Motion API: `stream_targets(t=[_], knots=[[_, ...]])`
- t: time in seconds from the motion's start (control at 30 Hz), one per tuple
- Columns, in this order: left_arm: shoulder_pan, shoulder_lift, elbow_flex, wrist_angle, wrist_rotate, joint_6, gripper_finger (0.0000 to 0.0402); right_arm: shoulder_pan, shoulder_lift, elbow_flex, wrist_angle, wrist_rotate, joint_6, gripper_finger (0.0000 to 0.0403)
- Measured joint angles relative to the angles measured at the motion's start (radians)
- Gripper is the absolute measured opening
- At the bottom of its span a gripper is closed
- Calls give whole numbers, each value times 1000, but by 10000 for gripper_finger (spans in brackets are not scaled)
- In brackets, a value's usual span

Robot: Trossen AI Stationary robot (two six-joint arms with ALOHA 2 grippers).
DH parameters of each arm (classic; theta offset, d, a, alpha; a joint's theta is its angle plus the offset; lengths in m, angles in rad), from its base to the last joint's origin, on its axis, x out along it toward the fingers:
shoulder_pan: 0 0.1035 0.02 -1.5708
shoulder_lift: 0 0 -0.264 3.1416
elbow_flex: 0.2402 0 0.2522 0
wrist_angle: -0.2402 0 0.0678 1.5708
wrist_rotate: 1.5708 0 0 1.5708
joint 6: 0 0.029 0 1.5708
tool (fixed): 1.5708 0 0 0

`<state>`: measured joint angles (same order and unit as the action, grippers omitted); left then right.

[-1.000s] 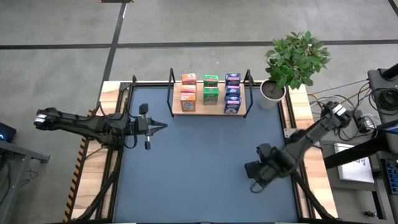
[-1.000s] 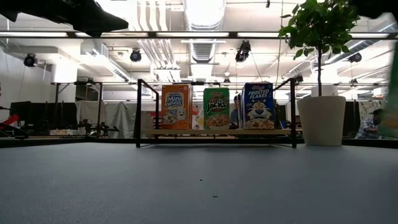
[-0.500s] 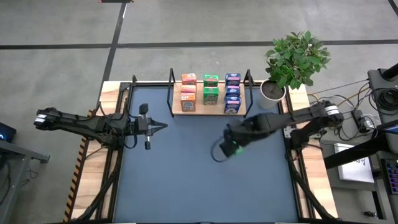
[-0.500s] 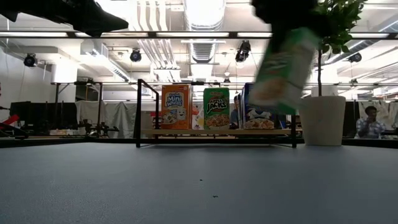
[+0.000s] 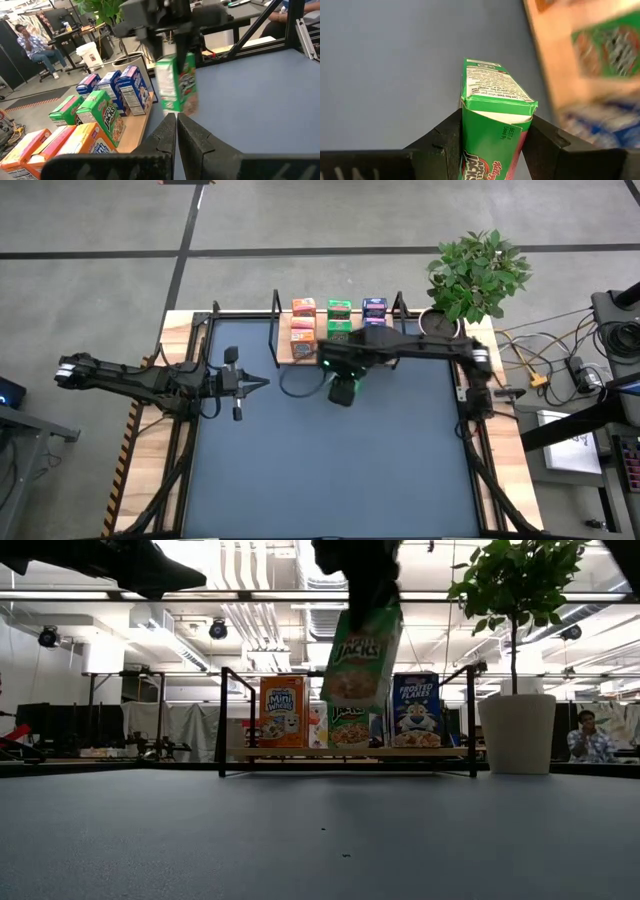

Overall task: Stack cereal on shelf
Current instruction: Put the green cereal box on the shelf

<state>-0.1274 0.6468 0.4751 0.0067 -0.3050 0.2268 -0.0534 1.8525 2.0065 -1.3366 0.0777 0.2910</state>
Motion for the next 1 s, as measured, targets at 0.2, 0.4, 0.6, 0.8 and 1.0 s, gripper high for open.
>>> stream_targets(t=[0.2,0.4,0.6,0.8,1.0], knots=[[0,0,0,0,0,0,0,-72,161,217,-103,12,-369,157],[0,0,0,0,0,0,0,-148,272,350,-143,42,-547,157],[0,3,0,-11,0,0,0,-216,283,337,-187,57,-603,157],[0,6,0,-8,0,8,0,-236,279,337,-172,53,-645,157],[0,6,0,-8,0,8,0,-236,294,337,-163,53,-686,157]])
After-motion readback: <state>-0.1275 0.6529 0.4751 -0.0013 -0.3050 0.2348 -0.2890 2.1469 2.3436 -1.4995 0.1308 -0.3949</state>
